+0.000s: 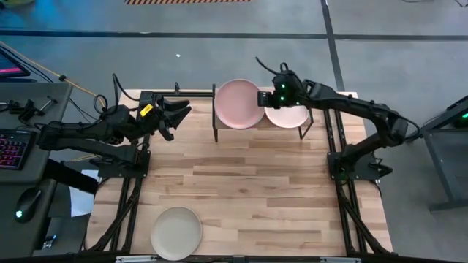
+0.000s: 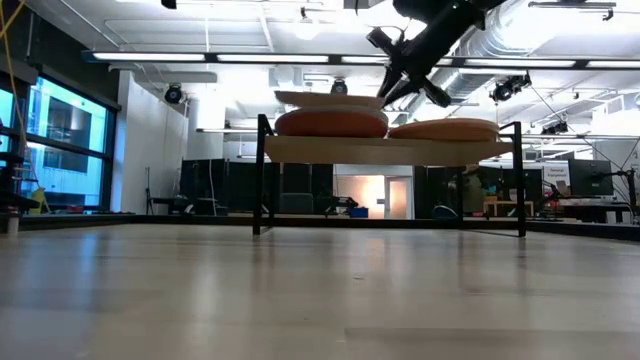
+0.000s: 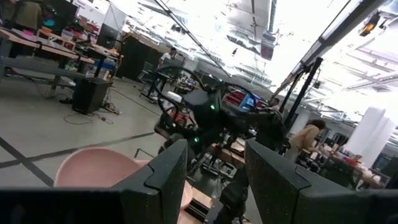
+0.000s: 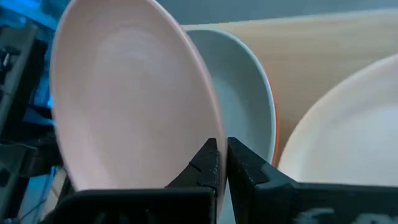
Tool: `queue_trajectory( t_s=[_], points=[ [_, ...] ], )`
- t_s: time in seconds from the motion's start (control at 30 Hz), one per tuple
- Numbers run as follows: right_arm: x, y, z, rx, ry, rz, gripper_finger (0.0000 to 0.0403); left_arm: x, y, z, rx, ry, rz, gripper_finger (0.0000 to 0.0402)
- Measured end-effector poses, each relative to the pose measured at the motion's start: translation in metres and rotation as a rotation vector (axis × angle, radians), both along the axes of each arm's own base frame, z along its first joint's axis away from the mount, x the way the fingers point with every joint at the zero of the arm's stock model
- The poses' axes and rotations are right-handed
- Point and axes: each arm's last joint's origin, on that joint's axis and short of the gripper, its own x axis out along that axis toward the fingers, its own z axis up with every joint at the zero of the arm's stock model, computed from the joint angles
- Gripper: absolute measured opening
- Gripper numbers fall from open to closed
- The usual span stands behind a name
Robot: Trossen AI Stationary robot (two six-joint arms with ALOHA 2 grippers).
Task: Place and stack plates onto a shelf
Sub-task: Stack the pink plate into the blue plate, then put the left white and light orange plate on center table
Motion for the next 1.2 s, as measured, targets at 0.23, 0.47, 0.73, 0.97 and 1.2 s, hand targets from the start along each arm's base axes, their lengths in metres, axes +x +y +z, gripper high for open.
queue_trajectory(
  t_s=[0.23, 0.47, 0.73, 0.97, 1.2],
  points=[
    [0.002, -0.004, 0.004, -0.038, 0.027, 0.044, 0.0000, 0.001, 0.000, -0.003, 0.015, 0.038, 0.003, 0.0152],
    [0.002, -0.005, 0.004, -0.068, 0.029, 0.057, 0.0008, 0.001, 0.000, -0.005, 0.017, 0.056, 0.003, 0.0152],
    [0.003, -0.006, 0.006, -0.118, 0.024, 0.054, 0.0112, 0.001, 0.000, -0.005, 0.016, 0.056, 0.003, 0.0152],
    [-0.001, -0.003, 0.015, -0.151, 0.052, 0.109, 0.0186, 0.001, 0.000, -0.004, 0.016, 0.054, 0.003, 0.0152],
    [-0.013, 0.009, 0.024, -0.120, 0.063, 0.255, 0.0197, 0.001, 0.000, -0.004, 0.015, 0.052, 0.002, 0.0152]
  ],
)
